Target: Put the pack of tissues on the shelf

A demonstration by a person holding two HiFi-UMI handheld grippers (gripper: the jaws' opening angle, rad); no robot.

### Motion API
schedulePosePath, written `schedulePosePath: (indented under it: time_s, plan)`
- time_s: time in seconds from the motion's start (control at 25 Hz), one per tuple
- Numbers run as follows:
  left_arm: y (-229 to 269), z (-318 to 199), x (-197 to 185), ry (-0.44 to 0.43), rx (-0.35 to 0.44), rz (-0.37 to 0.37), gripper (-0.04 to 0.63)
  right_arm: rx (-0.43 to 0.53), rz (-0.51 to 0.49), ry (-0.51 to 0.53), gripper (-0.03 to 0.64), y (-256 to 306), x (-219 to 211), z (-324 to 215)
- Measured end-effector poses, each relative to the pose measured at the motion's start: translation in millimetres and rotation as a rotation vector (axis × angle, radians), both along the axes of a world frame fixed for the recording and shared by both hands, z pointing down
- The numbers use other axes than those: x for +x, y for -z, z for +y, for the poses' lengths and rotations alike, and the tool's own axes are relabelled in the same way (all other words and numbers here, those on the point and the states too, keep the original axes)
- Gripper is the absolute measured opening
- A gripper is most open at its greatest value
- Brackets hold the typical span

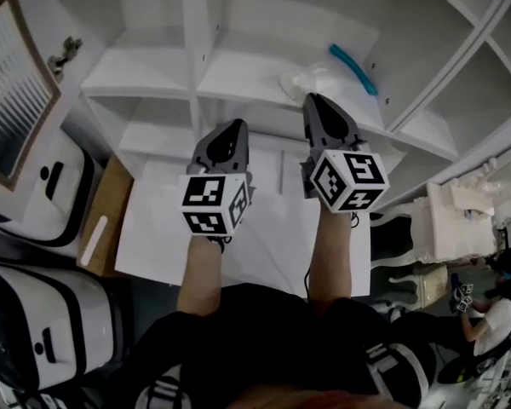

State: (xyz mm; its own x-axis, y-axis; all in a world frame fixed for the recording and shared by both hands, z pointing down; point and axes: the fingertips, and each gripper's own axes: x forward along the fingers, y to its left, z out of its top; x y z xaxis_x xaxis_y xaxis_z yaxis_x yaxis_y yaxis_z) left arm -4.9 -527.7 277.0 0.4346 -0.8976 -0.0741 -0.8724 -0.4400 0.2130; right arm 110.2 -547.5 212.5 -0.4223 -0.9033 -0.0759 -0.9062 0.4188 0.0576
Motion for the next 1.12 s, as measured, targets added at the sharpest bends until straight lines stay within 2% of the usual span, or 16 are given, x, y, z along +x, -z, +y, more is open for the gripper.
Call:
schedulePosePath:
  time_s: [0.12,0.24,0.28,0.48,0.56,0.76,1.12]
  plan:
    - [-4,0,8,-0.022,-0.009,0.003,0.011,-0.015,0.008,-0.027,0.028,-4,6,0]
    - [-6,1,17,-0.048,-0.012,0.0,0.011,-0.011,-0.006,-0.008,0.123,-5,9,6]
    - [-7,2,21,-0.058,-0.014,0.0,0.011,-0.008,-0.011,-0.003,0.126,-6,11,9]
    - [-14,8,42,-0.102,-0.031,0.0,0.011,0.02,-0.05,-0.003,0.123,-12,23,31]
    - [-17,10,48,-0.113,-0.039,-0.002,0.011,0.023,-0.048,0.006,0.092,-21,21,41]
    - [-24,17,65,-0.135,-0.057,-0.01,0.011,-0.048,-0.04,-0.002,0.046,-48,29,45]
    - [-38,14,62,-0.116,-0.088,-0.031,0.011,-0.082,-0.03,0.023,0.043,-64,27,43]
